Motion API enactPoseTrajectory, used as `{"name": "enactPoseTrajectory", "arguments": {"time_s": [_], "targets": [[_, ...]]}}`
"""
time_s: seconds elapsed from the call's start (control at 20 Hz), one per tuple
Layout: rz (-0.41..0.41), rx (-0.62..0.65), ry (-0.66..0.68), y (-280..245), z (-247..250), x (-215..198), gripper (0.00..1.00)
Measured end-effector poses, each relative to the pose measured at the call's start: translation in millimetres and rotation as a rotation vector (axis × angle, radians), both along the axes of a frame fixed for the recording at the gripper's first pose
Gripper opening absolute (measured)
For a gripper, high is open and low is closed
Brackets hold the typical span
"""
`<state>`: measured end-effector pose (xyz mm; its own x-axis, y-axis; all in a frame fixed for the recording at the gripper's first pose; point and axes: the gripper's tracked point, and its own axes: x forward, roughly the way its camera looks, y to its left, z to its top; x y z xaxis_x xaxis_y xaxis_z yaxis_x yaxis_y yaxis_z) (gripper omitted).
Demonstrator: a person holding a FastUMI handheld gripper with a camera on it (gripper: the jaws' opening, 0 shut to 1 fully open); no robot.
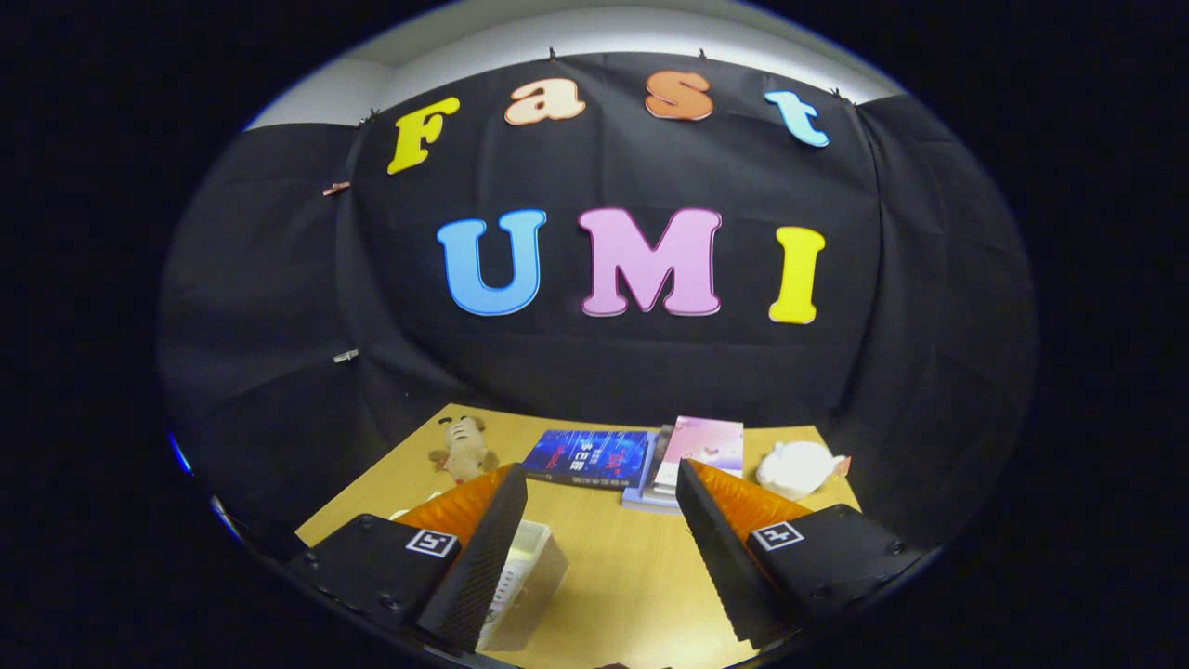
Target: Open the storage box then place both shoes into the box .Put the left shoe in first, then the right shoe, with the right side of both shoes facing outward in a uniform manner.
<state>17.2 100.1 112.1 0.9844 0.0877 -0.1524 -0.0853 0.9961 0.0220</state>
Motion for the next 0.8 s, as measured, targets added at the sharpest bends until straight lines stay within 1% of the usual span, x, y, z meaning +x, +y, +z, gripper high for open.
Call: {"name": "enactPoseTrajectory", "arguments": {"time_s": [0.25,0.35,0.5,0.7,0.8], "targets": [[-0.006,-0.009,-0.127,-62,12,-14,0.98],[-0.004,-0.009,-0.110,-75,2,-16,0.98],[-0.039,-0.020,-0.090,-92,-7,-12,0.98],[-0.057,0.033,-0.050,-88,-14,-15,0.98],[-0.056,0.036,-0.057,-84,-13,-17,0.98]]}}
